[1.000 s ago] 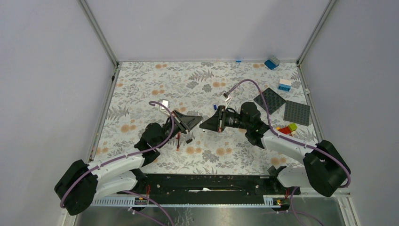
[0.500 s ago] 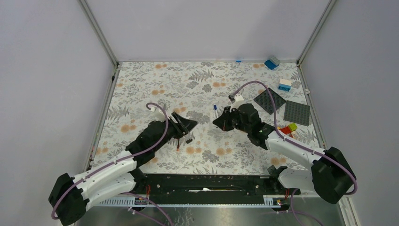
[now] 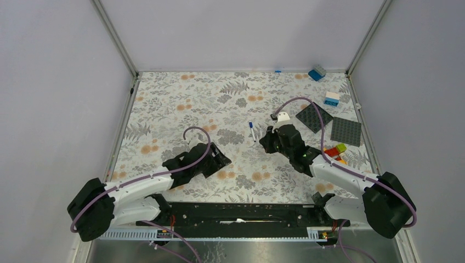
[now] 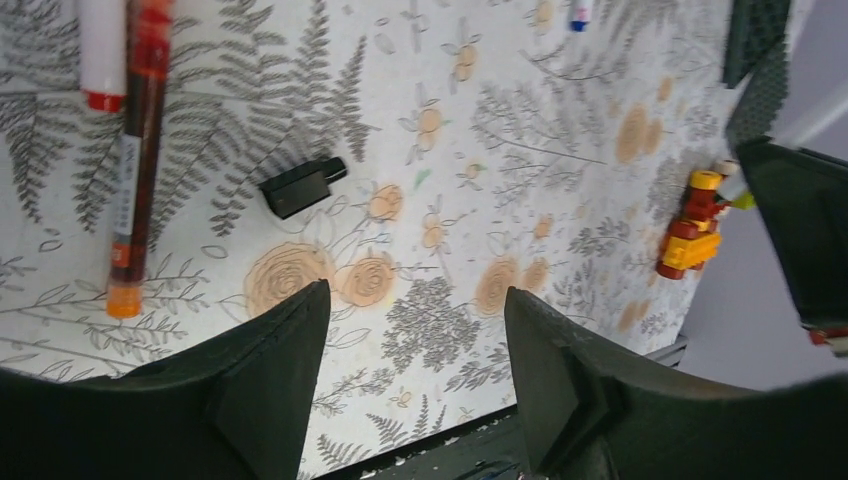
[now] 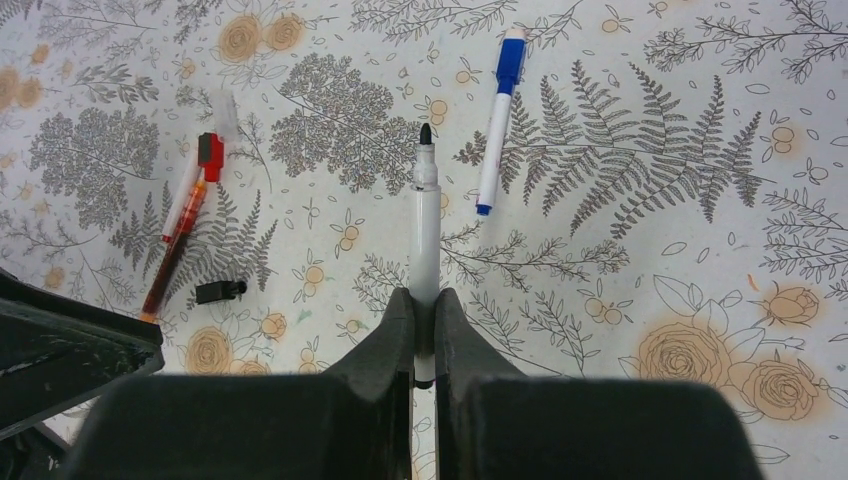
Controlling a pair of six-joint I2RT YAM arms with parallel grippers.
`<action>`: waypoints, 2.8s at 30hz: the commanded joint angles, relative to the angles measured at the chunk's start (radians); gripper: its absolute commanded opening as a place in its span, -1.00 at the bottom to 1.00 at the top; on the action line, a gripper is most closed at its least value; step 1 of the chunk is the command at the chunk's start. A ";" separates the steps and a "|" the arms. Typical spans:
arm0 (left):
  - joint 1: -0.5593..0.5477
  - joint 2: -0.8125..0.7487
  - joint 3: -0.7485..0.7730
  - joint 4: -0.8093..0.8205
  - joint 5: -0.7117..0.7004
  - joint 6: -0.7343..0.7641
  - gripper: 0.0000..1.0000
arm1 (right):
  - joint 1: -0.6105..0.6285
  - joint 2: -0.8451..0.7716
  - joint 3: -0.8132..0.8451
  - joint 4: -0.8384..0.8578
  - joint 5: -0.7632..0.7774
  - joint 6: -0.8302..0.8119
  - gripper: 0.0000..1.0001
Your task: Insert the pens into the pen caps
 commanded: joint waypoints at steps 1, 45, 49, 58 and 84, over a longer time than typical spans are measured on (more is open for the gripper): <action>-0.003 0.052 0.036 0.004 -0.015 -0.067 0.35 | 0.005 -0.020 -0.008 0.047 0.041 -0.023 -1.00; 0.028 0.331 0.157 0.039 -0.169 0.081 0.28 | -0.032 0.032 0.015 0.041 -0.020 -0.017 -1.00; 0.028 0.348 0.201 -0.023 -0.170 0.128 0.27 | -0.040 0.035 0.016 0.042 -0.030 -0.013 -1.00; 0.026 0.387 0.313 -0.229 -0.169 0.232 0.22 | -0.050 0.033 0.013 0.044 -0.043 -0.009 -1.00; 0.002 0.585 0.475 -0.351 -0.183 0.290 -0.30 | -0.062 0.015 -0.008 0.063 -0.062 -0.001 -1.00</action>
